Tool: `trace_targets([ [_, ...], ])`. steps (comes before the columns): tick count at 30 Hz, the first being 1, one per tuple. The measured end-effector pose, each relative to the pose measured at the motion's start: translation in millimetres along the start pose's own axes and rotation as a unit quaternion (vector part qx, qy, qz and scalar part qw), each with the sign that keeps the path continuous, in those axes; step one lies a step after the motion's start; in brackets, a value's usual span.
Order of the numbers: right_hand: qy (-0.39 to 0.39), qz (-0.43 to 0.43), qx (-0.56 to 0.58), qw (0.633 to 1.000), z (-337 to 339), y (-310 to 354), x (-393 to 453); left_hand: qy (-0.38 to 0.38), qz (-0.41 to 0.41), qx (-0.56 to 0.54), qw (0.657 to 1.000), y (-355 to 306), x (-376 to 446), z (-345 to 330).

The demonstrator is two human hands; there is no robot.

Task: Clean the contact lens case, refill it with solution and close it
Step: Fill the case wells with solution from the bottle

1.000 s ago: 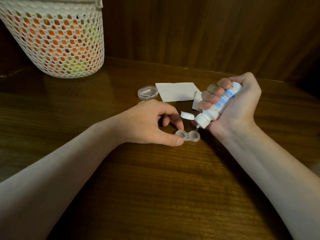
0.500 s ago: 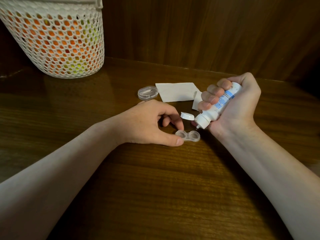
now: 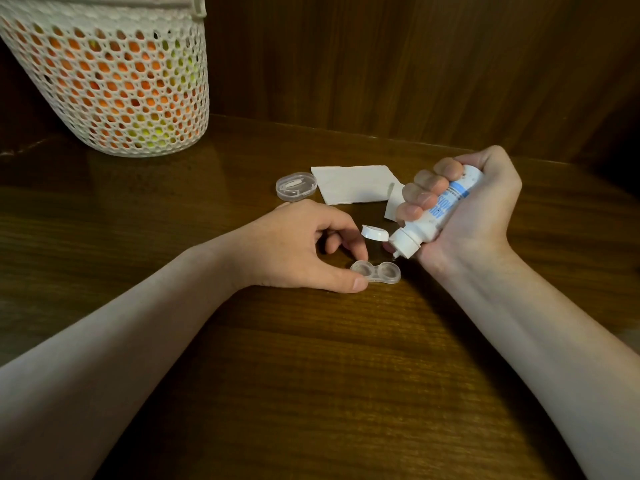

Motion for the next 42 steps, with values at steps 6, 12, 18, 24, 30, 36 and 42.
trace_targets([
  [6,0.0,0.002,-0.003,1.0,1,-1,1,0.002,-0.001,-0.004,1.0,1,1,0],
  [12,-0.011,-0.01,0.006,1.0,4,-4,3,0.005,-0.002,-0.003,1.0,2,1,0],
  [18,0.009,-0.021,0.024,0.999,2,-7,1,0.001,0.005,0.004,1.0,1,2,1],
  [24,0.03,0.013,0.02,0.999,-20,0,-5,0.005,0.027,-0.023,0.999,-1,-2,-1],
  [30,0.036,0.019,-0.019,0.999,-30,-8,-3,0.007,0.022,-0.024,0.999,-6,-3,-1],
  [36,0.013,0.011,-0.007,1.0,-23,-11,0,0.009,0.027,-0.02,0.999,-3,-1,0],
  [42,0.025,-0.001,-0.037,0.999,-25,-19,-1,0.01,0.017,0.005,1.0,-2,0,0],
])
Point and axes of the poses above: each hand's wrist, its own x-axis towards the middle knuckle, its own z-axis out of the back of the hand, y = z × x, the point moved 3 cm from there along x, towards the middle knuckle, and after that the axes turned 3 degrees about -x, right-handed, at the moved point
